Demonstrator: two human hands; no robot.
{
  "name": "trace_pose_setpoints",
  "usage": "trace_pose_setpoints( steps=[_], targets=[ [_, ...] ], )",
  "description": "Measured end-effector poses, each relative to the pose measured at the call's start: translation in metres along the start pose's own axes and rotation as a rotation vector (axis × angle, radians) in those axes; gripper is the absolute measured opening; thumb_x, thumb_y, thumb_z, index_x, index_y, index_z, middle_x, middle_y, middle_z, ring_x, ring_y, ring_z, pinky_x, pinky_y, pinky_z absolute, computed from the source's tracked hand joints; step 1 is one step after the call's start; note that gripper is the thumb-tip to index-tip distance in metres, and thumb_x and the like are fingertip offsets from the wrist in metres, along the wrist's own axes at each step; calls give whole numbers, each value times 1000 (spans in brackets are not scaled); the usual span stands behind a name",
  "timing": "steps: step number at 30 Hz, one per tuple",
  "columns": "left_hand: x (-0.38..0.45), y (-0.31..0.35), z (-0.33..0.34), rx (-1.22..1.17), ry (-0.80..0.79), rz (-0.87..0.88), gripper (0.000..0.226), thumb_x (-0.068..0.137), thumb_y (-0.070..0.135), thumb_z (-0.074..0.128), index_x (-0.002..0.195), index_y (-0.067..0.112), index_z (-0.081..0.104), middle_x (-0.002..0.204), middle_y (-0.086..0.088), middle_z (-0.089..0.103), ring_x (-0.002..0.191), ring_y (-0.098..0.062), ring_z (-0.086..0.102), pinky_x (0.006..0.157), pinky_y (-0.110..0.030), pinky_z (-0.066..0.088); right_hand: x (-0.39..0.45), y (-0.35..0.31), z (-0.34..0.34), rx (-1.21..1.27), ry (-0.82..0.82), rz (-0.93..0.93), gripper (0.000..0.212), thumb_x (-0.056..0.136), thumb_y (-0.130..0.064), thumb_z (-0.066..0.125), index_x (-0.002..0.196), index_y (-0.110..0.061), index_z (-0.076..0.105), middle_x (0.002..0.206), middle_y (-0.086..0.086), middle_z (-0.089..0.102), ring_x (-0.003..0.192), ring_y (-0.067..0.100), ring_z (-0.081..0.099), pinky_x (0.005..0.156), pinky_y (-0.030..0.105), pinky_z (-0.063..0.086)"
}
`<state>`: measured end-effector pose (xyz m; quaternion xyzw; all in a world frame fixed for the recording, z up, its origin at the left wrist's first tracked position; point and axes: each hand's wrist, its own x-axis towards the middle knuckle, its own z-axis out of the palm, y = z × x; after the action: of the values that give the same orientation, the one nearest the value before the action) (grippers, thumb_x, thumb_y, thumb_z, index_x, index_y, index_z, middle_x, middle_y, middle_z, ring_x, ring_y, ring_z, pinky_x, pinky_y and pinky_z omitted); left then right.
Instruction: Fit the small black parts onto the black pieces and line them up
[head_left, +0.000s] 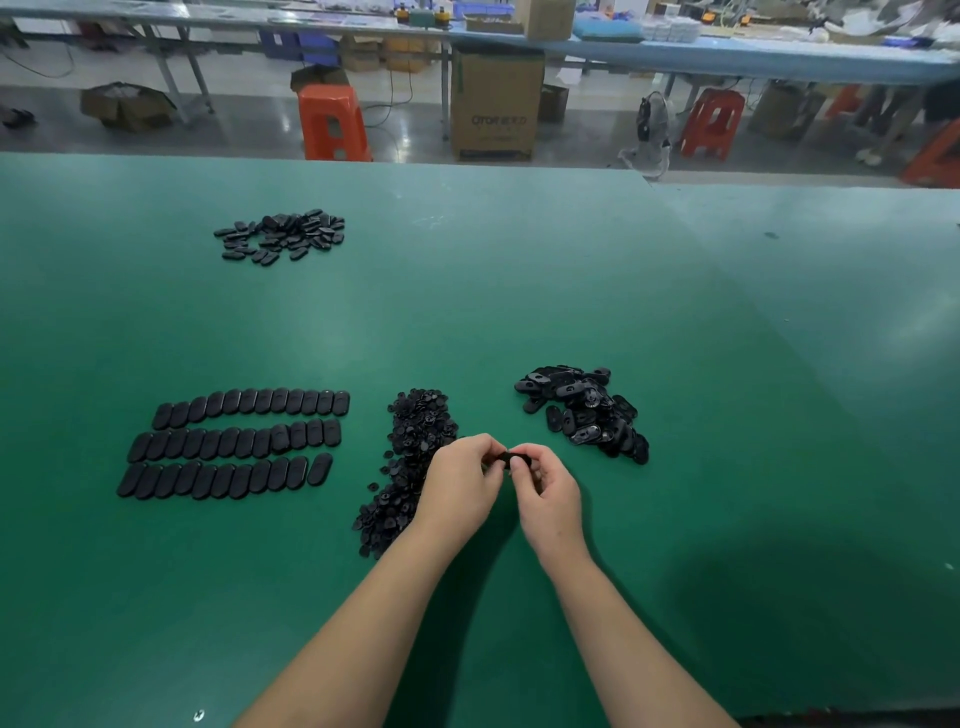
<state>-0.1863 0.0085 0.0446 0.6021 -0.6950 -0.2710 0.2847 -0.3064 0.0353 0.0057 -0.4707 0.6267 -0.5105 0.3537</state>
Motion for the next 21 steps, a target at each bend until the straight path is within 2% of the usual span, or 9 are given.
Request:
trace_pose_setpoints(
  steps=[6,9,13,15,18,21],
  targets=[
    [-2,-6,0,96,0,98,17,94,16,62,107,18,72,95,5,70,80,-9,57,77,-24,48,0,2,1,-29,-24,-14,23,99,-14,61,93,-37,64,87,-20,70,78,2,64,72,19,51],
    [-3,-7,1,105,11,98,17,94,17,62,108,19,72,96,5,70,82,-10,59,77,-24,49,1,2,1,-35,-34,-10,22,99,-15,61,94,-36,64,88,-21,69,79,2,64,74,24,53],
    [-4,-8,-1,150,11,166,28,95,19,61,122,24,65,101,5,69,90,-16,64,82,-31,52,1,0,1,-21,-43,5,24,100,-14,60,95,-36,64,90,-21,71,84,4,66,81,30,55],
    [-5,-10,-5,276,16,246,25,97,24,57,121,27,64,100,7,68,90,-16,64,79,-33,53,1,1,1,14,-43,16,24,101,-14,58,98,-37,66,93,-18,72,86,5,67,82,31,55],
    [-7,-12,-13,399,59,272,22,97,30,55,116,26,64,98,7,67,88,-16,64,70,-33,52,0,1,2,38,-55,54,20,102,-23,55,108,-39,66,92,-8,72,73,10,57,72,38,49],
    [-8,-20,-33,328,198,93,18,92,29,60,109,24,65,92,8,66,78,-19,64,64,-33,50,-1,0,1,46,-37,85,19,100,-26,55,110,-39,63,89,-12,73,67,12,55,70,43,52]
  ],
)
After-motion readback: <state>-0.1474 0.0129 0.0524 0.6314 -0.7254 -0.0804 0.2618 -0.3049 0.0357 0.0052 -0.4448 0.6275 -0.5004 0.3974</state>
